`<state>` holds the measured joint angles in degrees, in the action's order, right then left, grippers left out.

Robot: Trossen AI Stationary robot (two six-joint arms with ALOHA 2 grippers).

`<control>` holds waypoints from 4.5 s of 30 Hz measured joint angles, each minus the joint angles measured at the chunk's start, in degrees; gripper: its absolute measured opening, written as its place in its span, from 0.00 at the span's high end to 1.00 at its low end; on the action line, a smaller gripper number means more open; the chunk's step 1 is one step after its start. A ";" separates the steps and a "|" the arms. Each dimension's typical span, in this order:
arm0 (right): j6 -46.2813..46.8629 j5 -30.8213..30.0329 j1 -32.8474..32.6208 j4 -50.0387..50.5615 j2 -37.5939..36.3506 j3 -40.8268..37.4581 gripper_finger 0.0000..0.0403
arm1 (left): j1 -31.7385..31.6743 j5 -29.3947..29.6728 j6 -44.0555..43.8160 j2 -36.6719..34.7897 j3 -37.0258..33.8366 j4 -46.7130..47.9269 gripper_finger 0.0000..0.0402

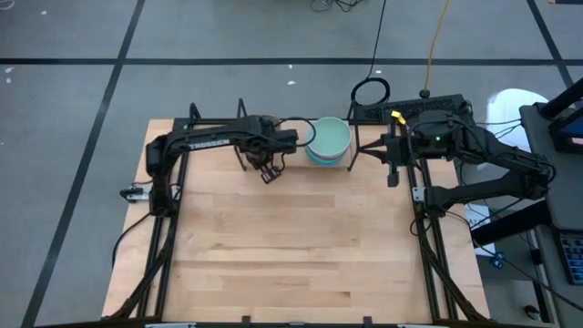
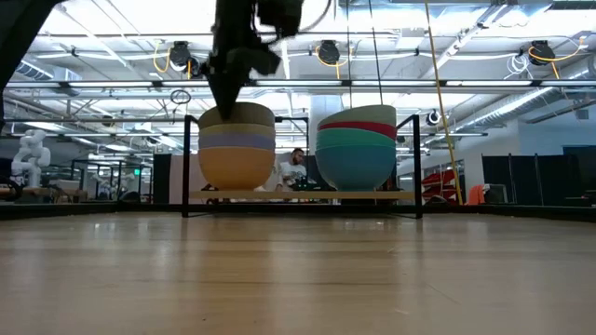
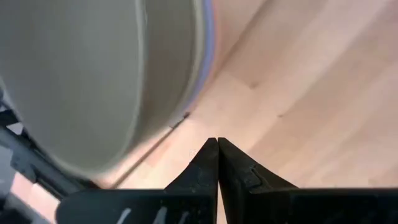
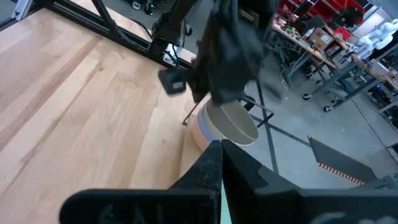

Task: Place and stack bowls onto a shelf
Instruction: Adjust the stacked bowls on the shelf, then return to Home Position

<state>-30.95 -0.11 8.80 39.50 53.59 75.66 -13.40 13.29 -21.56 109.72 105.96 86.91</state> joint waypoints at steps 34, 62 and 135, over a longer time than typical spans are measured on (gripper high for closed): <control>14.00 3.32 2.43 -5.37 13.96 -18.38 1.00 | 9.85 13.85 -19.06 -27.96 0.30 1.34 0.99; 8.73 3.23 16.05 -19.96 23.75 -20.22 1.00 | 9.63 13.85 -19.32 -27.96 0.27 3.13 0.99; 20.47 3.45 7.61 9.70 -50.86 -27.67 1.00 | 9.85 19.60 -15.63 -82.42 -46.32 -13.60 0.97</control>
<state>-10.47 3.33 16.40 49.19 2.73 47.99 -3.55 32.88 -37.19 27.30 59.64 73.31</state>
